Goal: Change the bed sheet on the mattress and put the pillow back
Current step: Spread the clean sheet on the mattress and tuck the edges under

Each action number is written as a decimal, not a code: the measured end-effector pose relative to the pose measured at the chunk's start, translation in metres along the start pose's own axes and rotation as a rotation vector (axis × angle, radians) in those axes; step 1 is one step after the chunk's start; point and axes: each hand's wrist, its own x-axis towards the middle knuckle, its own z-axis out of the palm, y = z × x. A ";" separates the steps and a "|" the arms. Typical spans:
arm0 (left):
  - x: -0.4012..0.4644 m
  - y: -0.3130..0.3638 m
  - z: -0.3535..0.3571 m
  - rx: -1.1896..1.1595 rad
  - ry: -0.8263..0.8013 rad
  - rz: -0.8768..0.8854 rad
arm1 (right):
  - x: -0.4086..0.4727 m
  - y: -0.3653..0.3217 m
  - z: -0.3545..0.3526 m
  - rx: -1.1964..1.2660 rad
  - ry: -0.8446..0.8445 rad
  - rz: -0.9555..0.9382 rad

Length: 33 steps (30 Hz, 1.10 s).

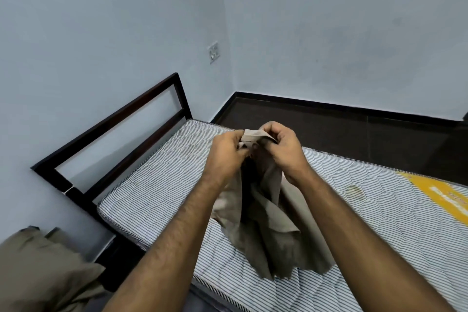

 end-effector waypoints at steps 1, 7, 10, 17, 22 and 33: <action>0.001 0.003 0.001 0.032 0.052 0.014 | -0.005 0.008 0.000 0.009 0.012 0.006; 0.003 0.031 -0.001 -0.106 0.335 0.086 | -0.058 0.058 0.020 0.016 0.068 0.068; 0.003 0.042 -0.008 -0.166 0.369 0.129 | -0.073 0.075 0.029 -0.153 0.079 0.149; 0.016 0.014 -0.032 -0.119 0.470 -0.101 | -0.004 0.032 -0.009 -0.421 0.381 -0.090; 0.018 -0.009 -0.058 -0.174 0.629 -0.233 | 0.044 -0.031 -0.034 -0.439 0.302 -0.228; 0.009 0.028 -0.055 -0.507 0.509 -0.019 | 0.049 -0.044 0.001 -0.152 -0.279 0.038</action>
